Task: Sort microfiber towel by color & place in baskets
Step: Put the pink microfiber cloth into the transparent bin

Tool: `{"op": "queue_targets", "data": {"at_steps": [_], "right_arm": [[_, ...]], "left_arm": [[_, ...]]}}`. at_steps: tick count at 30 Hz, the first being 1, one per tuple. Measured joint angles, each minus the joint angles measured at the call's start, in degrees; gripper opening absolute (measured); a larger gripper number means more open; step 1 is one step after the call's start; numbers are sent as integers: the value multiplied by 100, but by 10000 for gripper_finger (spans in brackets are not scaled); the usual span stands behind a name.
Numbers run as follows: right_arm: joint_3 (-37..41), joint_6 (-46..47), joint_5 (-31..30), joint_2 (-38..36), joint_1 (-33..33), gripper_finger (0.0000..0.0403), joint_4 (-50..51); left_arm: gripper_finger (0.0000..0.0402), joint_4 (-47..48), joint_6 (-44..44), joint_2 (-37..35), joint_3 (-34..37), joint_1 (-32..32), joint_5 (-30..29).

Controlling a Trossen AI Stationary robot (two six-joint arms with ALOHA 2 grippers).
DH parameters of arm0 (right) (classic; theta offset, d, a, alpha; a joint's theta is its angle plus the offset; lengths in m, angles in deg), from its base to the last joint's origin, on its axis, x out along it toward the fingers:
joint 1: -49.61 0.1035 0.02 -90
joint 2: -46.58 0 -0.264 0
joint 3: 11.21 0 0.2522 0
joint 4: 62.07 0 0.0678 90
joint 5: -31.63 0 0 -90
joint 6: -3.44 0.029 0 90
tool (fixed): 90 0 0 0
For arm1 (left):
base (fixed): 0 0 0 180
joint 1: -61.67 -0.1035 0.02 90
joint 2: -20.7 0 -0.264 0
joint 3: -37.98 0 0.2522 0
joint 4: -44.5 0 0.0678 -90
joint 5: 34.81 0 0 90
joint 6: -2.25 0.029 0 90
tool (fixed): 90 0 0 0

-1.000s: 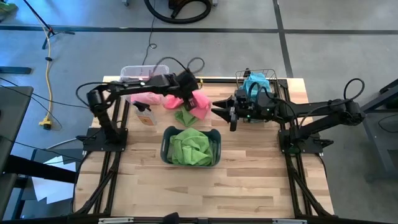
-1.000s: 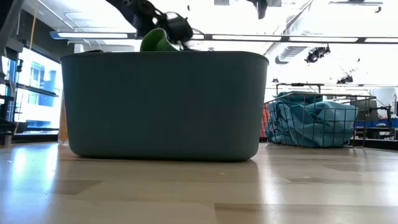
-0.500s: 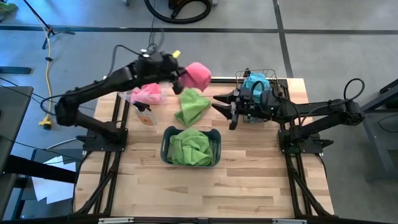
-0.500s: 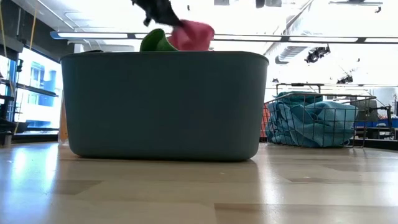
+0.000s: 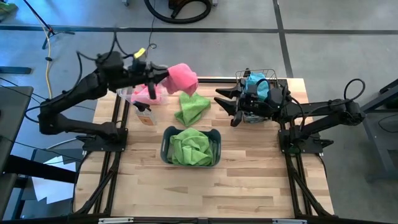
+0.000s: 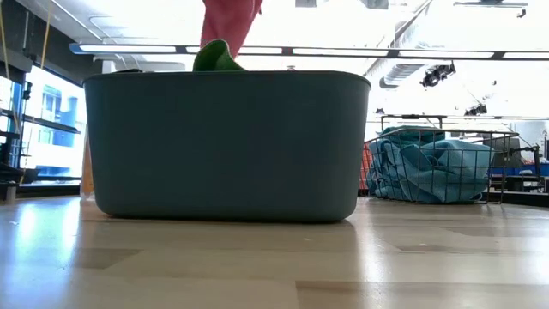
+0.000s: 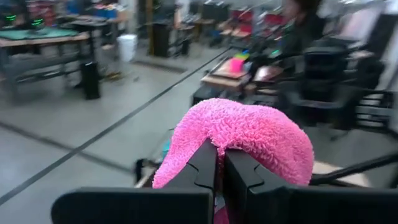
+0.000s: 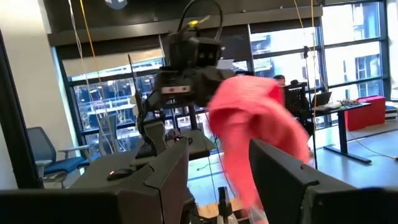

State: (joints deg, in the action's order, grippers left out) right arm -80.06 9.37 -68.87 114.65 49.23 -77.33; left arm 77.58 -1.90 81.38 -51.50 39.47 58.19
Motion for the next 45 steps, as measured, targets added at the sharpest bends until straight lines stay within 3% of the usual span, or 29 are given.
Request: {"op": "queue_targets", "data": {"at_steps": [6, 11, 15, 21, 28, 40, 45], "right_arm": [[0, -126, 0, -31, 0, 168, -1], [0, -192, -2, -156, 0, 168, 34], [0, -212, -2, -225, 0, 167, 79], [0, -233, -2, -227, 0, 168, 90], [0, -256, -4, -227, 0, 167, 93], [0, -138, -5, -227, 0, 168, 101], [0, -128, -5, -227, 0, 168, 192]], "left_arm": [[0, -1458, -305, -665, 1350, 402, 536], [0, -3270, -829, -1235, 2602, 706, 590], [0, -4037, -1143, -1511, 3193, 952, 594], [0, -4076, -978, -1584, 3294, 1487, 565], [0, -4066, -414, -1582, 3294, 1940, 57], [0, -4062, -365, -1582, 3294, 1974, -109], [0, -4033, -414, -1637, 3241, 1773, -577]]}}
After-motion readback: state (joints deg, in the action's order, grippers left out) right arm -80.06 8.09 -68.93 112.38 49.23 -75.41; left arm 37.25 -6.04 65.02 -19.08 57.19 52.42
